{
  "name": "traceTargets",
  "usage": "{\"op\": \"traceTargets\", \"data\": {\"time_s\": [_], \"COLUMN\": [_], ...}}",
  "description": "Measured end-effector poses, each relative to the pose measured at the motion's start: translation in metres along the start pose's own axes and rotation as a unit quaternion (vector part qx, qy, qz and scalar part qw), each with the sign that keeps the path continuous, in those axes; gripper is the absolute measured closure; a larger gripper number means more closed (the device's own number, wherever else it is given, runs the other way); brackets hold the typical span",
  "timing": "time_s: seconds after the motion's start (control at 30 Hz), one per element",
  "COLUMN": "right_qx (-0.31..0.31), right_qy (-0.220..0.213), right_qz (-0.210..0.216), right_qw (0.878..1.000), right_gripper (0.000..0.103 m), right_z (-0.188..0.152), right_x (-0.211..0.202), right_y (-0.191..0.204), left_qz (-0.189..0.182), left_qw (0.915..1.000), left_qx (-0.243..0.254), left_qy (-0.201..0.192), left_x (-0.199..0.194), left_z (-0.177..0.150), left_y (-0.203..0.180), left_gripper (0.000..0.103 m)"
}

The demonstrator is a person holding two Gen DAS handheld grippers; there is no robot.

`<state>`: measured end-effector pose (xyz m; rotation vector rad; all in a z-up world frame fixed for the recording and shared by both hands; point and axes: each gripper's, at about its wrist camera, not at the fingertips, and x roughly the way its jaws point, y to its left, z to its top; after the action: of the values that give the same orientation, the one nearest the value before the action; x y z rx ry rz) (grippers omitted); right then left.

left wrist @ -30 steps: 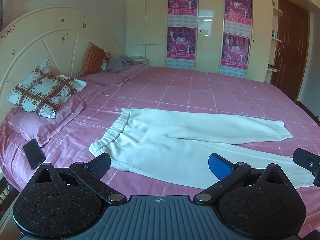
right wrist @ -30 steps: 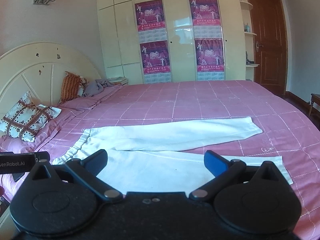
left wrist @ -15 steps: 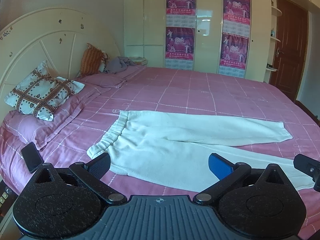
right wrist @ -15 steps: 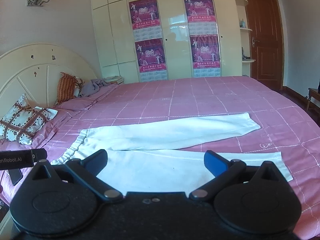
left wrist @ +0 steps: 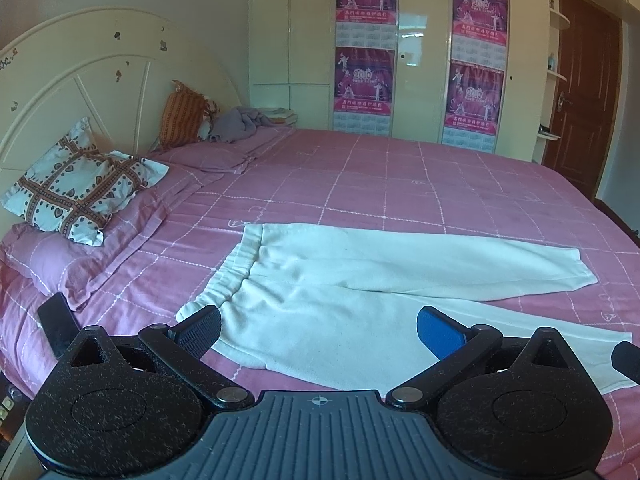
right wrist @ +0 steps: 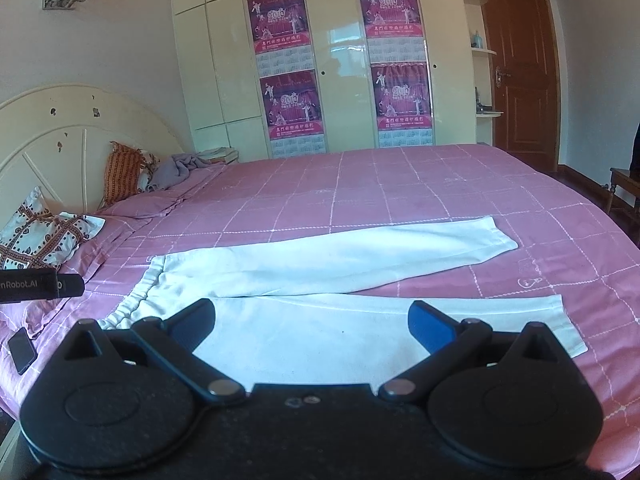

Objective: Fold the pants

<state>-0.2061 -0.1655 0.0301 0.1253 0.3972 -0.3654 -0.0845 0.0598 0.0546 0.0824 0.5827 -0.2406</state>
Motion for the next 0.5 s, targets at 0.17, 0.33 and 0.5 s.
{"op": "traceTargets", "data": {"time_s": [0.17, 0.33, 0.5], "right_qx": [-0.012, -0.018, -0.018], "right_qy": [0.011, 0.011, 0.017], "right_qz": [-0.004, -0.001, 0.0], "right_qw": [1.0, 1.0, 1.0], "right_gripper": [0.0, 0.0, 0.0], "right_z": [0.004, 0.005, 0.007], "right_x": [0.008, 0.01, 0.011], "right_y": [0.013, 0.023, 0.026], "left_qz": [0.001, 0.001, -0.006], "left_qw": [0.9999, 0.9999, 1.0], "left_qx": [-0.015, -0.01, 0.003], "left_qy": [0.006, 0.007, 0.007], "left_x": [0.01, 0.014, 0.012], "left_z": [0.002, 0.004, 0.007], "left_y": [0.01, 0.013, 0.009], "left_gripper": [0.0, 0.0, 0.0]}}
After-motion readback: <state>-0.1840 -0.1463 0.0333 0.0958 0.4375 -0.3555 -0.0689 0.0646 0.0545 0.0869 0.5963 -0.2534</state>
